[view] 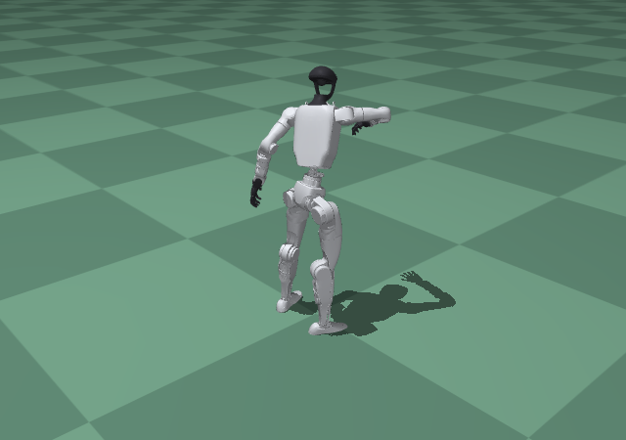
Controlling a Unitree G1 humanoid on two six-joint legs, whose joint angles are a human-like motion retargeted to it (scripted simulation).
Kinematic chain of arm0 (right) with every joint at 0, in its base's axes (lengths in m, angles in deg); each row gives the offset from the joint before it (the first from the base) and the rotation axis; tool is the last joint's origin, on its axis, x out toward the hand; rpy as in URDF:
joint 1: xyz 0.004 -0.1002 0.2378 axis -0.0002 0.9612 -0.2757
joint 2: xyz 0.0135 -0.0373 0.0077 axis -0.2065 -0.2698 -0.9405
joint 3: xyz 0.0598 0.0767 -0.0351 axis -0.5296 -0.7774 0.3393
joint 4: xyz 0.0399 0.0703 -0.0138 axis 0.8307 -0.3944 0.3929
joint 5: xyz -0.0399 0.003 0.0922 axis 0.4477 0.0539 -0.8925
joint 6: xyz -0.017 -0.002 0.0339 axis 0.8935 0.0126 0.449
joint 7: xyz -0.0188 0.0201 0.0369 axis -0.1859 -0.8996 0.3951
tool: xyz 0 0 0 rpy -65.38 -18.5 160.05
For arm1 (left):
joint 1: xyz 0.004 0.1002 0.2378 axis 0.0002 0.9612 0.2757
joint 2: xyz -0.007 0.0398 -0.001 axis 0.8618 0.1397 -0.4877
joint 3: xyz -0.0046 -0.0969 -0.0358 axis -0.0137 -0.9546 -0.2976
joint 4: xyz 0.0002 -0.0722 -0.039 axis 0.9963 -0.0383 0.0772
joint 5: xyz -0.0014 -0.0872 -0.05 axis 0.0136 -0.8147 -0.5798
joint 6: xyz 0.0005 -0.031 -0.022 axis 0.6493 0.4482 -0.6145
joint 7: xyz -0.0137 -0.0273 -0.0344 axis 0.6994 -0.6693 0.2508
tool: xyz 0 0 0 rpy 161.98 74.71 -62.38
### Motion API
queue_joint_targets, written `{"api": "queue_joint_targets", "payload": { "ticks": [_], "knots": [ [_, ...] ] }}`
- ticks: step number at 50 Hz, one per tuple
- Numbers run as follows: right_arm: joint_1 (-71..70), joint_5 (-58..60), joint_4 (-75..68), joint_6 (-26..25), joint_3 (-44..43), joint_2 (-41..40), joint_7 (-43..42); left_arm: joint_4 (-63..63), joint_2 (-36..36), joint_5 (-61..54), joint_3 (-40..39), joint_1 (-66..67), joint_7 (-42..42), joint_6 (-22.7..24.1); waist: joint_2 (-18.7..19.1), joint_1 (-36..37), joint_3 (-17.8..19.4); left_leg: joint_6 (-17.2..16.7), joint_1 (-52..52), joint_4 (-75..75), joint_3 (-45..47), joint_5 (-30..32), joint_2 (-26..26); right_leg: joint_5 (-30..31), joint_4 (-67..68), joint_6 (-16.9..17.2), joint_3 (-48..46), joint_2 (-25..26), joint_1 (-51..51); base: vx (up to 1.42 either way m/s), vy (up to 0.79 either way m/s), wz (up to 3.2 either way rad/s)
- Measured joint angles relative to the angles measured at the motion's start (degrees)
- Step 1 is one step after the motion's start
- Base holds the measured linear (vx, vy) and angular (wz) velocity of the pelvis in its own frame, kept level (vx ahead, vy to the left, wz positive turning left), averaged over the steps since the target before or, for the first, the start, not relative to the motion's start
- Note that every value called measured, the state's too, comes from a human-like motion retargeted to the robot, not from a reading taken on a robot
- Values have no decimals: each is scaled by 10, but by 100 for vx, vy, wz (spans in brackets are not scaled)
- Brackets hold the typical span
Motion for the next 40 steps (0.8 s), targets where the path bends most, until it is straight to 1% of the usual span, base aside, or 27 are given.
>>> {"api": "queue_joint_targets", "payload": {
  "ticks": [1,2,3,5,7,11,12,13,14,16,18,20,22,27,32,36,40],
  "knots": [
    [19,2,-19,7,0,13,4,-6,13,3,-3,-7,-1,1,-2,-5,18,0,17,0,-5,-1,-2,-6,7,0,-6,-1,17,-6,-1,-10],
    [37,8,-40,16,0,27,8,-10,19,7,-3,-11,0,3,-5,-8,25,0,21,0,-6,-1,-2,-7,8,0,-9,-1,21,-7,-1,-6],
    [53,19,-65,29,0,46,13,-9,15,10,4,-7,2,9,-8,-6,7,0,0,0,1,2,1,3,0,0,-3,4,-1,-7,-1,-30],
    [80,41,-133,46,0,70,10,-12,22,14,11,-9,4,18,-13,-6,1,0,-12,0,5,5,3,8,-4,0,-2,8,-13,-7,-1,-22],
    [99,66,-217,34,0,81,-7,-14,28,14,18,-15,0,22,-14,-7,1,0,-15,0,5,6,2,11,-5,0,-4,8,-15,-3,0,0],
    [99,91,-403,-14,0,85,-21,-7,33,11,35,-24,0,28,-9,-3,-1,0,-17,0,2,7,2,11,-5,0,-8,6,-15,0,0,0],
    [91,89,-449,-25,0,80,-25,-5,36,9,39,-27,2,29,-5,-2,7,0,-8,0,-2,5,1,7,-1,0,-11,4,-5,2,2,37],
    [81,83,-493,-36,0,70,-30,-5,43,6,41,-35,4,29,4,-2,29,0,19,0,-10,2,-2,-3,7,0,-18,0,22,2,1,44],
    [66,77,-531,-45,0,62,-35,-3,47,3,45,-38,6,31,8,0,37,0,29,0,-13,1,-3,-7,10,0,-21,-2,32,2,1,37],
    [30,64,-585,-60,0,48,-46,5,51,-3,52,-40,10,35,11,7,36,0,29,0,-14,0,-4,-7,10,0,-21,-3,33,0,0,0],
    [-9,54,-606,-69,0,30,-61,11,58,-8,56,-40,13,38,9,14,33,0,28,0,-15,1,-4,-8,10,0,-21,-4,33,0,0,0],
    [-48,48,-592,-73,0,9,-75,14,65,-11,53,-38,13,37,4,20,32,0,28,0,-15,1,-4,-7,9,0,-20,-4,33,0,0,0],
    [-86,48,-543,-72,0,-14,-83,15,69,-13,44,-36,13,33,-1,23,30,0,28,0,-15,1,-3,-7,9,0,-19,-3,34,0,0,0],
    [-177,54,-363,-64,0,-82,-106,15,64,-18,15,-29,9,22,-6,17,29,0,29,0,-16,3,-2,-6,8,0,-19,-1,36,0,0,0],
    [-222,20,-155,-58,0,-131,-138,19,33,-27,7,-28,6,12,14,8,29,0,29,0,-23,2,0,-10,11,0,-21,0,38,0,0,0],
    [-194,-34,4,-49,0,-127,-138,25,9,-29,13,-27,6,0,36,3,34,0,33,0,-30,-1,1,-17,15,0,-25,-3,44,0,0,0],
    [-115,-82,115,-38,0,-78,-106,32,-4,-21,19,-18,5,-10,47,-5,41,0,39,0,-35,-4,0,-23,18,0,-28,-7,51,0,0,0]
  ]
}}
